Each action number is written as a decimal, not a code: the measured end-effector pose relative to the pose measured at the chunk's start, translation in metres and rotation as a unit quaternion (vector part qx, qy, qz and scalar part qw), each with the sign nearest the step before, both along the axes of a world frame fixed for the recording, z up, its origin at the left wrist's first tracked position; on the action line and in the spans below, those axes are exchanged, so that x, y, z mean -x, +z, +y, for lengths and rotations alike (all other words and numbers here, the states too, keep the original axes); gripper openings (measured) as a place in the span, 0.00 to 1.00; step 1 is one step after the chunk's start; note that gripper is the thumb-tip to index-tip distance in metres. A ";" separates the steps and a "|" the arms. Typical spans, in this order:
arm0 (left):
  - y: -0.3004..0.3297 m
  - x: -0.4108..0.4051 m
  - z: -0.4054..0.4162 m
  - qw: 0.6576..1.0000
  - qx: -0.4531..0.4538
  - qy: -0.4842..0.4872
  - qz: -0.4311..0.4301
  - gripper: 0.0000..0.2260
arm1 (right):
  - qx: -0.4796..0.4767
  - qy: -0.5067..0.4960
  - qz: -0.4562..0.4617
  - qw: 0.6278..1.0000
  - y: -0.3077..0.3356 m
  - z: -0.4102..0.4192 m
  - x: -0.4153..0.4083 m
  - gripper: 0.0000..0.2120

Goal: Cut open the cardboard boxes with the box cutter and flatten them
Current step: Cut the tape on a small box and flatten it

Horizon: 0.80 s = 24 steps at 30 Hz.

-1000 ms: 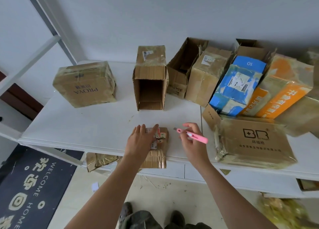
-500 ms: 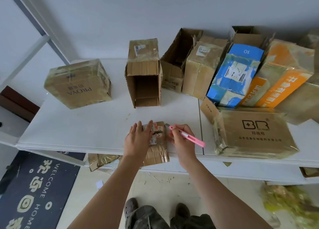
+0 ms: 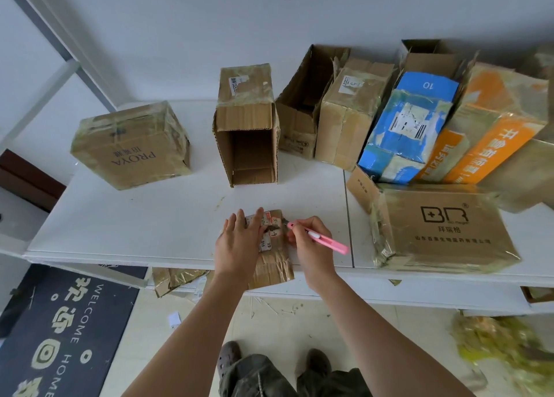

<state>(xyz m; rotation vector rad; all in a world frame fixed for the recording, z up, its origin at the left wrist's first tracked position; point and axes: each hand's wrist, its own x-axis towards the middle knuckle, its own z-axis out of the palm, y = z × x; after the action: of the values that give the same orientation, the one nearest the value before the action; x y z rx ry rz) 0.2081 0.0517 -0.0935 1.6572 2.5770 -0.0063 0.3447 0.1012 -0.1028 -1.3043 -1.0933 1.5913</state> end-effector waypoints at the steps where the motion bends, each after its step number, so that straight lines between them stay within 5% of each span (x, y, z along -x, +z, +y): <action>1: 0.000 0.000 0.000 1.000 0.002 -0.001 0.002 0.22 | -0.001 0.006 0.003 1.000 0.000 -0.001 -0.002 0.04; 13: 0.004 0.000 0.001 0.999 -0.019 0.004 -0.025 0.20 | -0.013 0.100 0.007 0.995 0.001 -0.013 -0.015 0.07; 19: 0.000 -0.002 -0.001 0.998 -0.033 0.007 -0.047 0.20 | 0.050 0.006 0.112 0.992 0.002 -0.007 -0.020 0.03; 24: 0.002 0.000 -0.005 0.992 -0.068 -0.031 -0.101 0.21 | -0.050 -0.001 0.007 0.999 0.008 0.004 -0.019 0.03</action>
<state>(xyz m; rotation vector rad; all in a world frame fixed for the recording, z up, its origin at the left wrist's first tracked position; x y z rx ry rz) 0.2077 0.0463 -0.0915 1.6842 2.4229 0.3238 0.3636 0.1048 -0.0951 -1.2256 -1.1475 1.5232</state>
